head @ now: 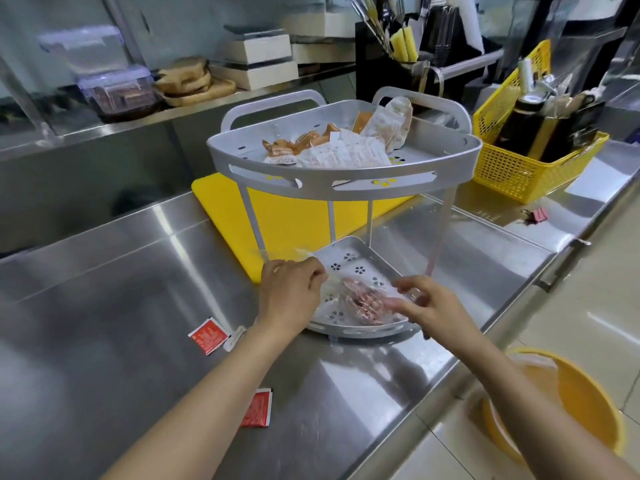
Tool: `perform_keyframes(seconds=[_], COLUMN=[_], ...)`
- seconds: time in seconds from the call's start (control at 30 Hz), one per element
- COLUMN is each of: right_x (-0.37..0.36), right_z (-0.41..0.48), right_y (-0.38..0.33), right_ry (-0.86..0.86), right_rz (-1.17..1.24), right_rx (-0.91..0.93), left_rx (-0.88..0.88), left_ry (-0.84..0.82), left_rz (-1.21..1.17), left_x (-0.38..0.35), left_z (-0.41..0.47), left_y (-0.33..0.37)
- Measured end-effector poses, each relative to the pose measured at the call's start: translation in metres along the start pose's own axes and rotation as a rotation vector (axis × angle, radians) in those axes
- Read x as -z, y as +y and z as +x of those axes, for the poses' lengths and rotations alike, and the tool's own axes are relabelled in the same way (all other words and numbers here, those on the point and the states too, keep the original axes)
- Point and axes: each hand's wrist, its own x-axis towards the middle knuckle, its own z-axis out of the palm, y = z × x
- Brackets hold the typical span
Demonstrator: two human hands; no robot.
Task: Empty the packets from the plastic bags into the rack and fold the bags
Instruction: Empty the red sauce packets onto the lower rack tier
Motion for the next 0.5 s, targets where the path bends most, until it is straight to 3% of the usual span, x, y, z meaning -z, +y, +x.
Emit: perform_keyframes(seconds=[0.1,0.17,0.23,0.3,0.43,0.5], right_x=[-0.005,-0.013,-0.018,-0.020,-0.015,-0.011], right_z=[-0.004,-0.002,0.002,0.006,0.005,0.004], right_y=[0.012,0.013,0.013,0.012,0.008,0.007], right_ry=[-0.111,-0.026,0.036,-0.024,-0.116,-0.134], right_rz=[-0.336,-0.441,-0.200,0.130,0.481,0.573], right_rx=[0.003,0.030,-0.030,-0.188,-0.326,-0.365], left_rx=[0.056,0.081,0.167,0.324,0.888,1.159], left_ry=[-0.129,-0.211,-0.300,-0.332,-0.032,-0.035], left_rz=[0.102,0.148,0.091,-0.166,-0.855,-1.030], left_x=[0.005,0.010,0.019,0.029,0.045,0.049], left_z=[-0.001,0.000,0.004,0.011,0.029,0.031], left_y=[-0.006,-0.010,-0.014,-0.022,-0.033,-0.040])
